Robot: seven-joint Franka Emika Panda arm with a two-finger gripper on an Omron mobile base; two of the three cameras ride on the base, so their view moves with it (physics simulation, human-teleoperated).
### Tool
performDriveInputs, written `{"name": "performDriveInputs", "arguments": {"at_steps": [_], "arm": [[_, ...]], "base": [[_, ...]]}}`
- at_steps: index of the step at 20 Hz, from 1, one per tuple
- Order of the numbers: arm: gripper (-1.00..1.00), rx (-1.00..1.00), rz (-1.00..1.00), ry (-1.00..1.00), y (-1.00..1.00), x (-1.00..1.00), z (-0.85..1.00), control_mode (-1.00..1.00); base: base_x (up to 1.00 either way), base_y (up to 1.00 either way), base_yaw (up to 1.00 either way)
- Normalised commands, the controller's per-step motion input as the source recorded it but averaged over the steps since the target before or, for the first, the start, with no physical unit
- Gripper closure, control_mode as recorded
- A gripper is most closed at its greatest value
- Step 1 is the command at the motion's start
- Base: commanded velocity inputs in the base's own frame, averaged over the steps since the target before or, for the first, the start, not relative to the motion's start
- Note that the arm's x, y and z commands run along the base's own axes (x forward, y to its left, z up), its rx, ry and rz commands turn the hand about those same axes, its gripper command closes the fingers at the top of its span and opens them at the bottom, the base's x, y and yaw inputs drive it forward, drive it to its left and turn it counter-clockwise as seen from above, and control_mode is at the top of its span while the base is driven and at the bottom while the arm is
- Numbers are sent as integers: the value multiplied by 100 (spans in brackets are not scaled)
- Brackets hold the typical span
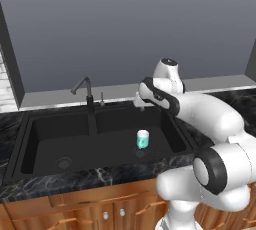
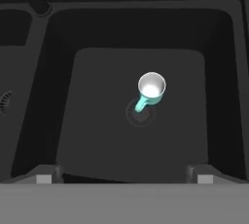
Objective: Place the teapot in the left basin and the mug in the right basin of the sink.
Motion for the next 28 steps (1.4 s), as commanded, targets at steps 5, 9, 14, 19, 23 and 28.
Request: {"name": "performDriveInputs", "arguments": {"at_steps": [5,9,14,19,23,28], "arm": [[-100,-4,0,0,-9,-19,0,-100],[-100,-6,0,0,-4,-11,-2,-100],[-100,-3,0,0,-2,-16,-10,100],[-100,0,0,0,0,0,0,100],[-100,0,0,0,0,0,0,100],[-100,0,0,0,0,0,0,100]], "base": [[0,0,0],[0,0,0],[-6,-1,0],[-43,-1,0],[-34,0,0],[2,14,0]]}}
